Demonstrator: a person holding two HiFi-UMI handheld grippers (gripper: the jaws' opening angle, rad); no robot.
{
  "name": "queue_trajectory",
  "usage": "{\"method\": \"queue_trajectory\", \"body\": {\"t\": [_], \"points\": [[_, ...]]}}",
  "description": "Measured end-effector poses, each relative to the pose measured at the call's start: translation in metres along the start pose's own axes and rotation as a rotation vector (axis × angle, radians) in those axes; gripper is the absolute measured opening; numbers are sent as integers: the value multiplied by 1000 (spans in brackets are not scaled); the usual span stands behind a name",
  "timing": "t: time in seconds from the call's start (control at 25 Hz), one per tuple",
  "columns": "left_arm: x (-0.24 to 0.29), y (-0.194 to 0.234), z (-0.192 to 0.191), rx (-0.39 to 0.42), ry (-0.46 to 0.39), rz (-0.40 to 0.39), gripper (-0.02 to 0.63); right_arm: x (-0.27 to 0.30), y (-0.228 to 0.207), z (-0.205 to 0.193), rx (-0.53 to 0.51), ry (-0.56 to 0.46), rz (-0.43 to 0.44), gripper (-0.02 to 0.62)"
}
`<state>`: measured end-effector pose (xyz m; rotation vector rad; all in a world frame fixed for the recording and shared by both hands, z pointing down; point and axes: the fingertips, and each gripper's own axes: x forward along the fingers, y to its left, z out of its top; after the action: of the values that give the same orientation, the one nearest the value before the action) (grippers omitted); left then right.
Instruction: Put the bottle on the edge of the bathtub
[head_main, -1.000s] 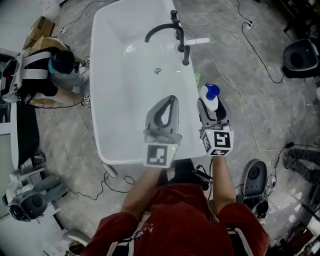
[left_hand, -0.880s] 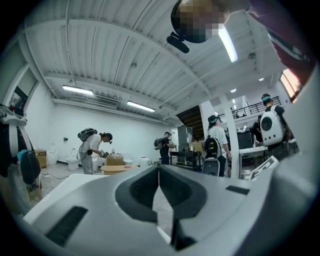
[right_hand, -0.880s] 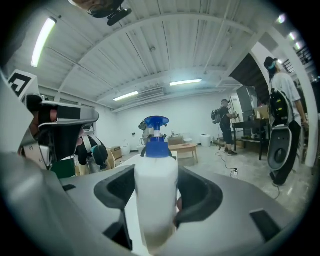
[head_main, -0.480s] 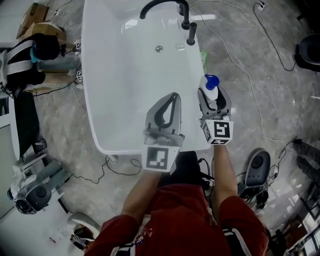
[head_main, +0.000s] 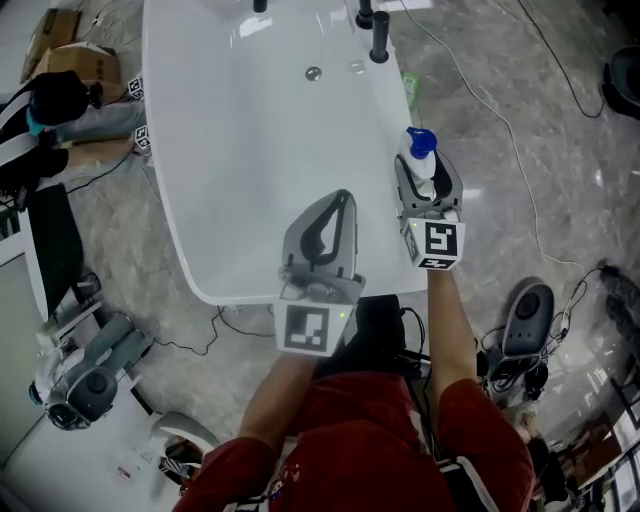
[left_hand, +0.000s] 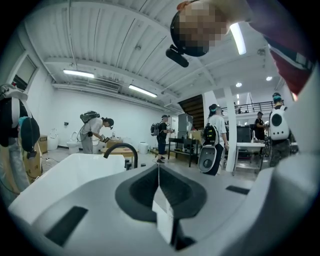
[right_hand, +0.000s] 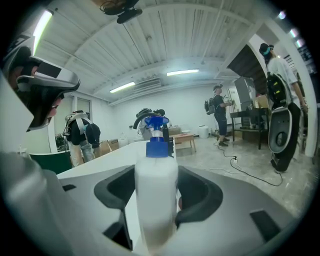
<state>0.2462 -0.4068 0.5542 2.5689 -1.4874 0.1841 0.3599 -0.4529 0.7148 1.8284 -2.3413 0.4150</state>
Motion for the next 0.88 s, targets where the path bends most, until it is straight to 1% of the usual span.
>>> {"method": "queue_trajectory", "body": {"t": [0.16, 0.36, 0.48, 0.68, 0.88], "points": [[2, 1, -14, 5, 22, -1, 15, 10, -4, -10, -2, -13, -4, 265], [2, 1, -22, -5, 31, 0, 15, 11, -2, -10, 6, -42, -8, 265], [1, -1, -22, -9, 35, -6, 15, 6, 1, -10, -12, -38, -4, 265], [-2, 0, -26, -13, 40, -9, 15, 0, 7, -19, -77, -4, -11, 265], [-3, -2, -24, -16, 32, -5, 15, -2, 6, -22, -93, 9, -18, 265]]}}
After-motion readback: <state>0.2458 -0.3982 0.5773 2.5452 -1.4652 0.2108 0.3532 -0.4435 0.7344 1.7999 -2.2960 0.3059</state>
